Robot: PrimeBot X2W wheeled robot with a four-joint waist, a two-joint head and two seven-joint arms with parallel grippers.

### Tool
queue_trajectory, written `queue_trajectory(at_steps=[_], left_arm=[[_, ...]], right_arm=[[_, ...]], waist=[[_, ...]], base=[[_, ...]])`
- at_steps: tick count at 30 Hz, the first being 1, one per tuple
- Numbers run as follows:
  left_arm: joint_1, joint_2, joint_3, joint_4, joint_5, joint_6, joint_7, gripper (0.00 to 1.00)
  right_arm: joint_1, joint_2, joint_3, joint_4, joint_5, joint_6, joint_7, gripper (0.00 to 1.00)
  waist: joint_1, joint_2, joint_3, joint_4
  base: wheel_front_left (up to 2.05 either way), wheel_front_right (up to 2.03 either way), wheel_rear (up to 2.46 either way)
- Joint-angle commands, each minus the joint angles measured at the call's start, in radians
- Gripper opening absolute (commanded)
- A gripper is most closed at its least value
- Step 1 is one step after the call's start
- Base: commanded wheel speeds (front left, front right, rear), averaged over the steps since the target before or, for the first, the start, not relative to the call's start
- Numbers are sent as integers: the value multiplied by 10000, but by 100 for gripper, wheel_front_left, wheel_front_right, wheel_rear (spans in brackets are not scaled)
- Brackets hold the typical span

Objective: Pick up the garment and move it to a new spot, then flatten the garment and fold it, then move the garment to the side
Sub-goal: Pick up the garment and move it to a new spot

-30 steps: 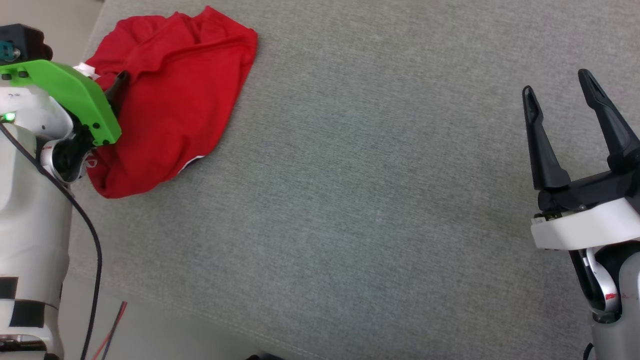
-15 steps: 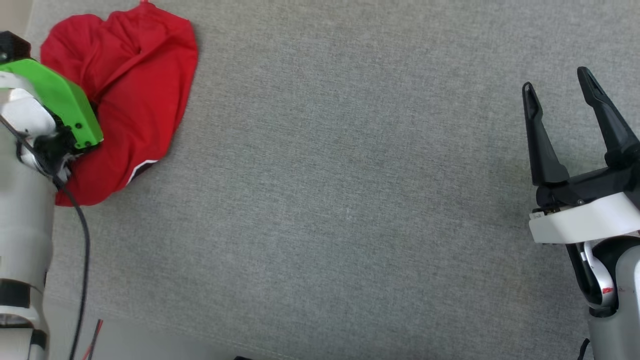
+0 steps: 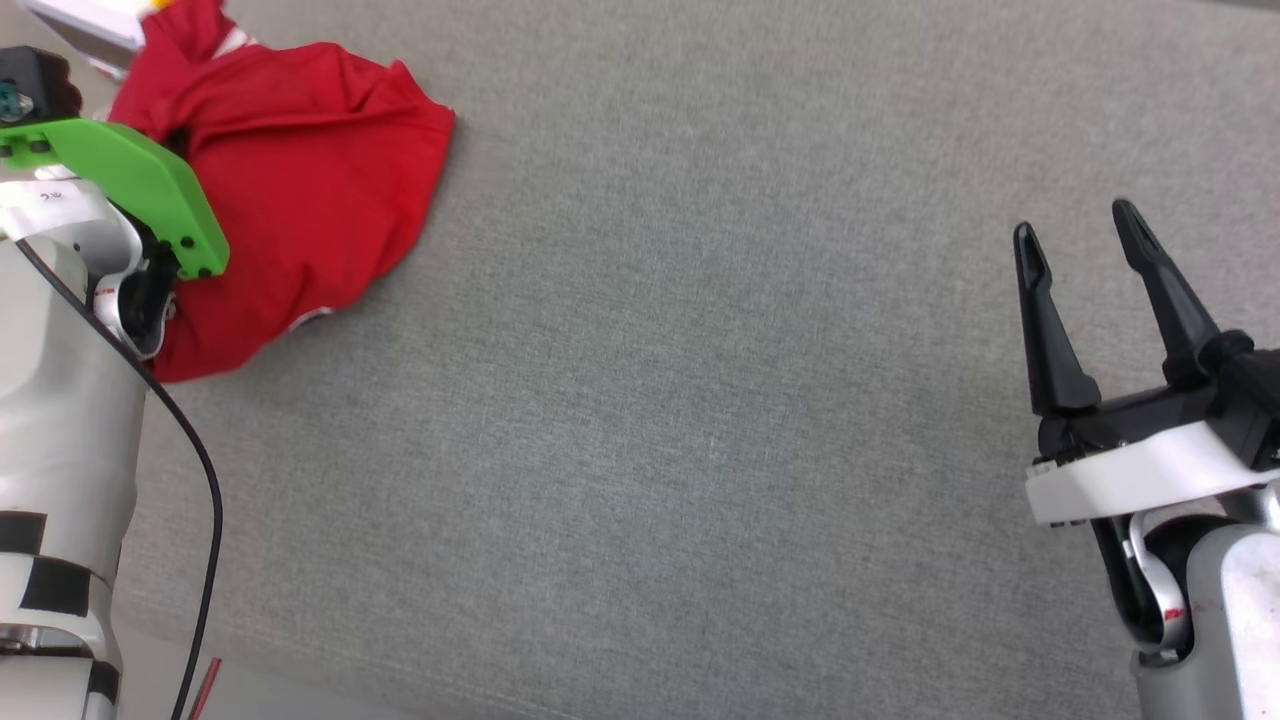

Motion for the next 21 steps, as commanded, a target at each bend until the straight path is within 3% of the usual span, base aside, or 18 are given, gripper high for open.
queue_trajectory(at_steps=[1,9,16,21], left_arm=[[-221,60,49,-165,33,89,-357,0],[-239,1,-226,-1215,404,99,-1710,0],[297,-289,-633,-2551,500,4,-1846,0],[1037,-807,-1117,-3895,503,-17,-1699,0]], right_arm=[[191,79,-85,66,45,-7,-99,100],[819,502,-445,340,24,-7,-358,100],[1227,712,-739,435,-10,-7,-439,100],[1405,803,-1022,296,-43,-7,-389,100]], waist=[[-1,0,-812,-71],[-1,0,-1866,-718],[-1,0,-2319,-1785],[-1,0,-2261,-2605]], base=[[0,0,0],[0,0,0],[0,0,0],[0,0,0]])
